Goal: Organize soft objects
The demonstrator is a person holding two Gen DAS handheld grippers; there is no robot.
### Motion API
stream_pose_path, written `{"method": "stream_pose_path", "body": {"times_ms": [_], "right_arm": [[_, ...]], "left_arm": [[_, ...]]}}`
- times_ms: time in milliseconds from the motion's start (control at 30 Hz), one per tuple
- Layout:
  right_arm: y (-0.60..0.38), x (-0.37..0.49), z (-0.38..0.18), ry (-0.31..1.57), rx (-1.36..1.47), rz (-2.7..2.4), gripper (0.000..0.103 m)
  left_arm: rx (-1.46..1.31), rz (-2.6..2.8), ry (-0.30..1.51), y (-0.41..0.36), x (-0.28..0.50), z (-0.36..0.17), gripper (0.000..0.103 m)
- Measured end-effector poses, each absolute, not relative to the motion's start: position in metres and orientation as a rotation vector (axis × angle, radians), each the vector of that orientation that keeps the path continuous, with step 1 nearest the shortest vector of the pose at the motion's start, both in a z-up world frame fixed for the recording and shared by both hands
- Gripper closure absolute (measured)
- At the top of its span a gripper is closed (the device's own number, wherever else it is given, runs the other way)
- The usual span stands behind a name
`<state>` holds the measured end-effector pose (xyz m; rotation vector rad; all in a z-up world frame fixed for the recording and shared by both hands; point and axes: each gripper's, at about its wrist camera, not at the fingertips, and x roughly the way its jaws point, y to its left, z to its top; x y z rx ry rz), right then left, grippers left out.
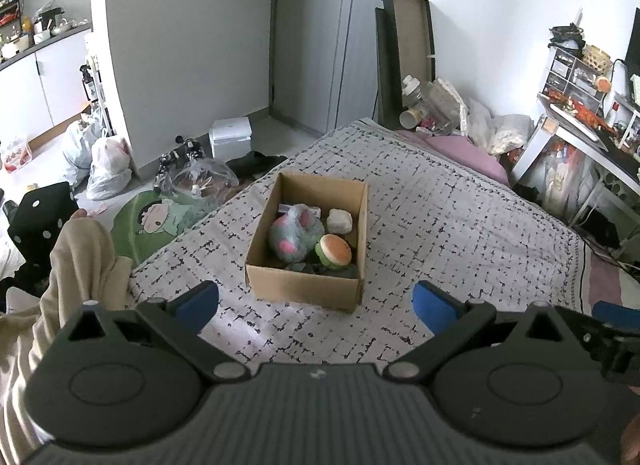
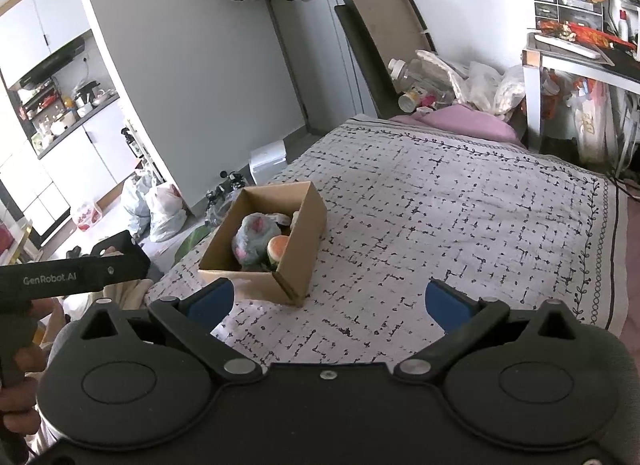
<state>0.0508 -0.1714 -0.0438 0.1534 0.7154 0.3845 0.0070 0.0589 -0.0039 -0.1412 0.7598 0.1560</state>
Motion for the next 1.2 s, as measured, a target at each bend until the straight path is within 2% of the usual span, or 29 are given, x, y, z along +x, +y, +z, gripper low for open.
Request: {"method": "stream_pose_path", "body": {"times_ms": [1200], "right_arm": [[-0.165, 0.039, -0.027, 0.657, 0.106, 0.357, 0.000]], "left_arm": [[-0.135, 0.136, 0.720, 0.056, -0.005, 0.004, 0.000]]}}
